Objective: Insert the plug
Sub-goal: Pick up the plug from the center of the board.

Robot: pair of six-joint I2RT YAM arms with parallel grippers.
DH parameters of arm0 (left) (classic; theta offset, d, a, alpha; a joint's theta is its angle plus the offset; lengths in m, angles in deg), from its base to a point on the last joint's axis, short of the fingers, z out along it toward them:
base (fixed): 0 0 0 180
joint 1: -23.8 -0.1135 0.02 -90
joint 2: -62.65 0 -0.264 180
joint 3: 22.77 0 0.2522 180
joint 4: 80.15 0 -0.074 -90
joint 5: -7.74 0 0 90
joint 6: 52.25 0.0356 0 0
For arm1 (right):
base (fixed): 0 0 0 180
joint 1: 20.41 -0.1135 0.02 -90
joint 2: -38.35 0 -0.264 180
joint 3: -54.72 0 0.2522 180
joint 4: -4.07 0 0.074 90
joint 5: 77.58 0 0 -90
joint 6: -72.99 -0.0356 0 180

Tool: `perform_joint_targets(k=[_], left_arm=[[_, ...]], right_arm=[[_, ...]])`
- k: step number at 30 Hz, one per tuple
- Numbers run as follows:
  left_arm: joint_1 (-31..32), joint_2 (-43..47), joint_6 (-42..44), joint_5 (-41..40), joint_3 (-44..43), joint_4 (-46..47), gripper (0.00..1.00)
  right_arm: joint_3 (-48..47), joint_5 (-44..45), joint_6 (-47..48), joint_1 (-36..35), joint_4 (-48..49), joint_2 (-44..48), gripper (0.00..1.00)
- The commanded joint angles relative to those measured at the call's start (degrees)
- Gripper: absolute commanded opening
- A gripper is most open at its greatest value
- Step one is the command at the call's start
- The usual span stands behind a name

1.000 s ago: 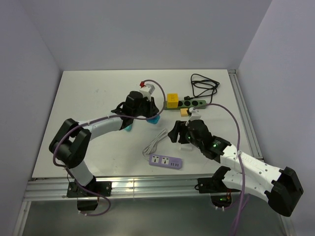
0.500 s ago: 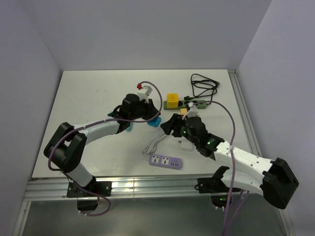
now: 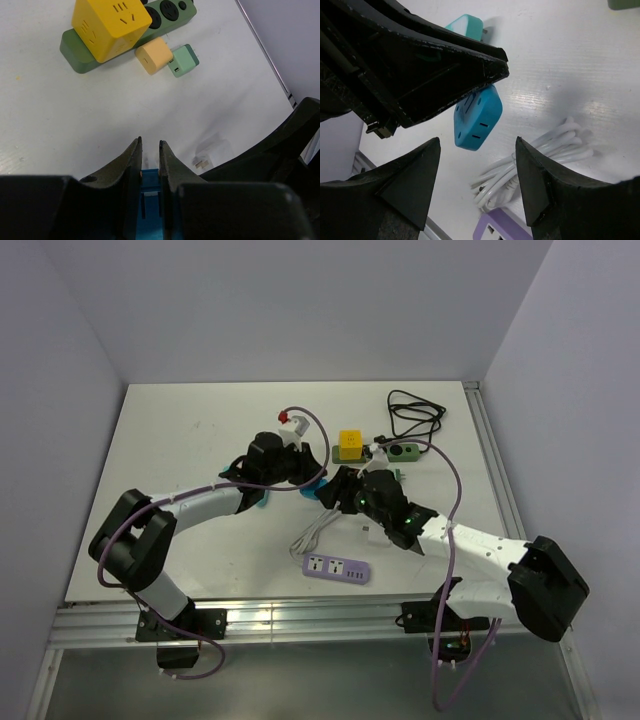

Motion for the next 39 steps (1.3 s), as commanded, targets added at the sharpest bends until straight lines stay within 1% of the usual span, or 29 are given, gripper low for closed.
perform_joint_targets(k=[1,8,11,14,16,17,18,20,21,22,23,25,26,28,29,32,34,36,37,38,39], left_arm=[[0.25,2.27,-0.53,1.61,0.39,3.62,0.21],[0.60,2.88,-0.53,1.96,0.30,3.71,0.21],[0.78,2.97,-0.36,2.93,0.39,3.79,0.21],[0.78,3.32,-0.53,3.72,0.74,3.88,0.22],[0.87,3.50,-0.53,4.33,0.74,3.88,0.22],[0.87,3.50,-0.53,4.60,0.83,3.88,0.22],[0.87,3.58,-0.53,4.60,0.83,3.88,0.22],[0.96,3.67,-0.62,4.86,0.91,3.88,0.25],[0.96,3.76,-0.71,4.95,1.00,4.06,0.28],[0.87,3.76,-0.62,5.12,1.00,4.06,0.32],[0.87,3.76,-0.71,5.65,0.92,3.97,0.44],[0.87,3.85,-0.89,5.92,0.92,3.97,0.56],[0.87,4.02,-0.80,5.83,0.74,3.71,0.67],[0.69,4.55,-0.71,5.83,0.22,2.92,0.73],[0.34,4.90,-0.62,6.09,-0.05,2.74,0.79],[-1.58,5.87,-0.80,9.51,-1.02,2.21,0.83],[-3.17,7.27,-1.23,13.64,0.21,3.35,0.84],[-5.89,8.59,-2.46,16.97,2.57,6.51,0.85],[-6.86,8.94,-2.99,20.73,3.46,8.26,0.86],[-8.69,9.12,-4.39,22.60,4.51,9.93,0.87],[-9.67,9.21,-5.10,24.27,6.17,13.69,0.88]], right_arm=[[-3.26,-0.03,-0.66,-0.42,2.90,-1.49,0.69],[-3.70,-1.26,-1.80,-0.42,4.83,-5.09,0.67],[-3.35,-1.00,-1.63,-0.42,5.79,-5.71,0.65],[-3.52,-0.04,-0.84,-0.42,5.97,-6.32,0.54],[-3.35,-0.03,-0.14,-0.50,6.84,-6.50,0.44],[-3.35,0.05,0.04,-0.42,6.94,-6.67,0.36],[-3.52,0.14,0.30,-0.42,7.03,-6.76,0.22],[-3.70,0.93,1.27,-0.42,6.41,-6.94,0.10],[-3.70,1.02,1.88,-0.42,6.24,-6.77,0.00],[-3.53,0.85,2.15,-0.42,6.76,-6.50,0.00],[-3.35,0.84,2.41,-0.42,6.85,-6.33,0.00],[-2.39,0.84,2.76,-0.42,7.64,-5.45,0.00],[-2.12,1.11,2.85,-0.50,7.73,-5.18,0.00],[-1.33,1.28,2.94,-0.50,7.82,-5.01,0.00],[-1.07,1.11,2.85,-0.42,7.82,-4.83,0.00],[0.08,0.85,2.68,-0.42,8.08,-4.13,0.00],[0.96,0.49,2.77,-0.42,8.61,-3.08,0.00],[2.01,0.32,3.29,-0.42,8.52,-0.53,0.00],[2.27,0.23,3.38,-0.42,8.26,0.43,0.00],[2.62,0.05,3.64,-0.50,8.17,2.36,0.00],[3.24,-0.47,3.73,-0.33,7.91,3.16,0.00]])
